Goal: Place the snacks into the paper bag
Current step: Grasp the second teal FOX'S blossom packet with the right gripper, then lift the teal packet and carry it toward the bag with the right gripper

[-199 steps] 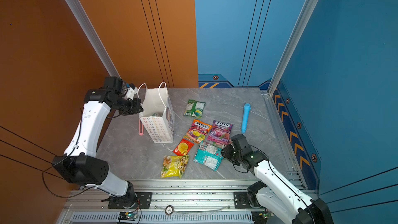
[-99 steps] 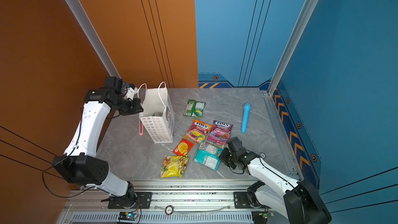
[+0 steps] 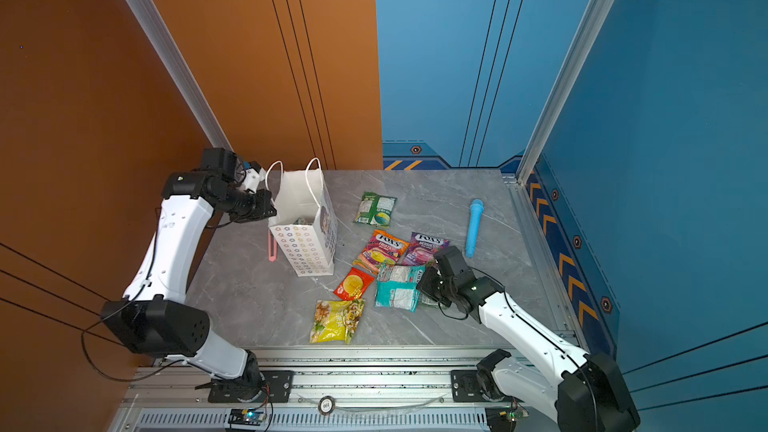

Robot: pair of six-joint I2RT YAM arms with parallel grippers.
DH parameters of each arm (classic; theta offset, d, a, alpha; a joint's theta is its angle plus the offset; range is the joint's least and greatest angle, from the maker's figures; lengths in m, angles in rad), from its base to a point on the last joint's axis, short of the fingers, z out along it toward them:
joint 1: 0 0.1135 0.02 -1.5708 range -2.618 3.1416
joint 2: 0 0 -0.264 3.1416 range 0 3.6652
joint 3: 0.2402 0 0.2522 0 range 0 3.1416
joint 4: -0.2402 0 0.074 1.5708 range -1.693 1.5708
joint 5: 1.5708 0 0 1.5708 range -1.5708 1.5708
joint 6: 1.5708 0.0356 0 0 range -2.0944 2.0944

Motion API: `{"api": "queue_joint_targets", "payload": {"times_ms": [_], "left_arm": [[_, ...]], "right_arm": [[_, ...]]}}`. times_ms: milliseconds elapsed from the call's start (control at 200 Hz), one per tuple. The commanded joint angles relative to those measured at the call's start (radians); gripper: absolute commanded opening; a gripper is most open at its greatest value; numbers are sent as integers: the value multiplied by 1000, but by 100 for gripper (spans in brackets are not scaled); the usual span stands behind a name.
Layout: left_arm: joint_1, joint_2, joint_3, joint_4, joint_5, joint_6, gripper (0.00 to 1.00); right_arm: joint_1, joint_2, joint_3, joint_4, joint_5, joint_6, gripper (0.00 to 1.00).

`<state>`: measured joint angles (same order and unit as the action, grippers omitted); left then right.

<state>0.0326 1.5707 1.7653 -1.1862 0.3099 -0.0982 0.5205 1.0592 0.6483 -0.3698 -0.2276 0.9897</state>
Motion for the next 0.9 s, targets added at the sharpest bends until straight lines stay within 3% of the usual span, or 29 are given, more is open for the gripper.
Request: {"api": "queue_joint_targets", "payload": {"times_ms": [0, 450, 896], "left_arm": [[3, -5, 6, -13, -3, 9, 0], [-3, 5, 20, -14, 5, 9, 0], [-13, 8, 25, -12, 8, 5, 0]], "right_arm": [[10, 18, 91, -51, 15, -72, 0], [42, 178, 482, -72, -22, -172, 0], [57, 519, 923, 42, -13, -277, 0]]}}
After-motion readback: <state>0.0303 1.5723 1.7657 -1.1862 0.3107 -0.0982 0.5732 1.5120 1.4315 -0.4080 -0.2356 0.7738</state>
